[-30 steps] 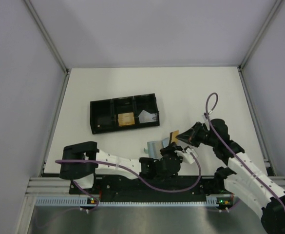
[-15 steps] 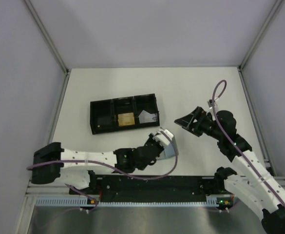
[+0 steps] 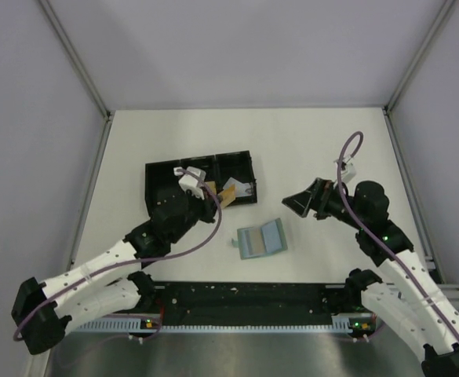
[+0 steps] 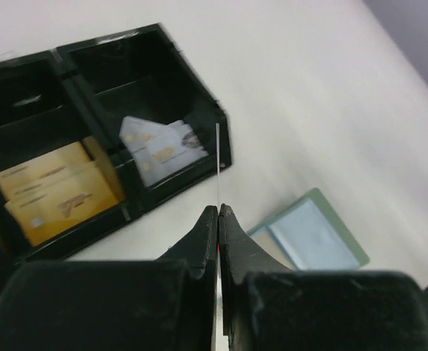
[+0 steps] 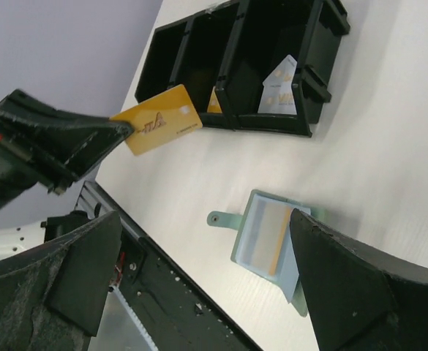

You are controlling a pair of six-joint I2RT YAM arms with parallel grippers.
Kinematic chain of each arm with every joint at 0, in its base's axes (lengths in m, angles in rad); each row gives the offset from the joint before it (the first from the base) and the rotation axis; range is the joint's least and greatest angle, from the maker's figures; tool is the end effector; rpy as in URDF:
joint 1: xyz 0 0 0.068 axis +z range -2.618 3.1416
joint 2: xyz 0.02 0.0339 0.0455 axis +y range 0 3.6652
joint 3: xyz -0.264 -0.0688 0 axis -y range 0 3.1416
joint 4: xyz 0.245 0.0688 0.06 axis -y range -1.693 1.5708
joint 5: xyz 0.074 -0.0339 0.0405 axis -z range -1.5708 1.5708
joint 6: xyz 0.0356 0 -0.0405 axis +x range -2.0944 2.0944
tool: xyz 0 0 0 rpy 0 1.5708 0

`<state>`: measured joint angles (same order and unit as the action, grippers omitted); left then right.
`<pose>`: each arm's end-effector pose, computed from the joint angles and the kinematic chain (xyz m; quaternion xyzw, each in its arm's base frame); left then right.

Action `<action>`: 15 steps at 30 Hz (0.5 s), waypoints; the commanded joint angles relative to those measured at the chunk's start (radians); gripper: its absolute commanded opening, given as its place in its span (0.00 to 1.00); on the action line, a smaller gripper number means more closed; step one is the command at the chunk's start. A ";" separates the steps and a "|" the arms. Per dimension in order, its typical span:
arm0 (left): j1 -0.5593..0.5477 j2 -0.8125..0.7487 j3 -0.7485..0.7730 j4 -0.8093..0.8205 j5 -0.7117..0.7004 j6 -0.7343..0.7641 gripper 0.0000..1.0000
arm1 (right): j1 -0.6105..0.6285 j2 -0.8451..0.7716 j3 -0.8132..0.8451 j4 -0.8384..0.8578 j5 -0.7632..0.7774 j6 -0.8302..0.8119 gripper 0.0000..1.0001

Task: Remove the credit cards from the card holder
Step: Place the credit card in the storage box.

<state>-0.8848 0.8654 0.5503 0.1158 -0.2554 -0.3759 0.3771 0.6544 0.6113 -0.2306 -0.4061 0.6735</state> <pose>0.1379 -0.1542 0.2741 0.1152 0.7632 -0.2906 0.5655 0.1442 0.0722 0.2947 -0.0052 0.7900 0.4357 0.4313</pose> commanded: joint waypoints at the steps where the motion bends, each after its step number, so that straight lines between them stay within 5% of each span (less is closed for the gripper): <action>1: 0.218 0.058 0.085 -0.217 0.199 -0.063 0.00 | 0.006 -0.007 -0.030 0.062 -0.075 -0.066 0.96; 4: 0.328 0.090 0.108 -0.242 0.393 -0.049 0.00 | 0.006 -0.004 -0.042 0.070 -0.092 -0.090 0.96; 11: 0.333 0.104 0.189 -0.266 0.758 0.158 0.00 | 0.055 0.039 -0.100 0.331 -0.337 -0.187 0.98; 15: 0.319 0.112 0.253 -0.326 0.912 0.248 0.00 | 0.160 0.126 0.000 0.261 -0.323 -0.391 0.99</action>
<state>-0.5522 0.9741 0.7139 -0.1822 0.4061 -0.2634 0.4503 0.7174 0.5217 -0.0368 -0.6464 0.4950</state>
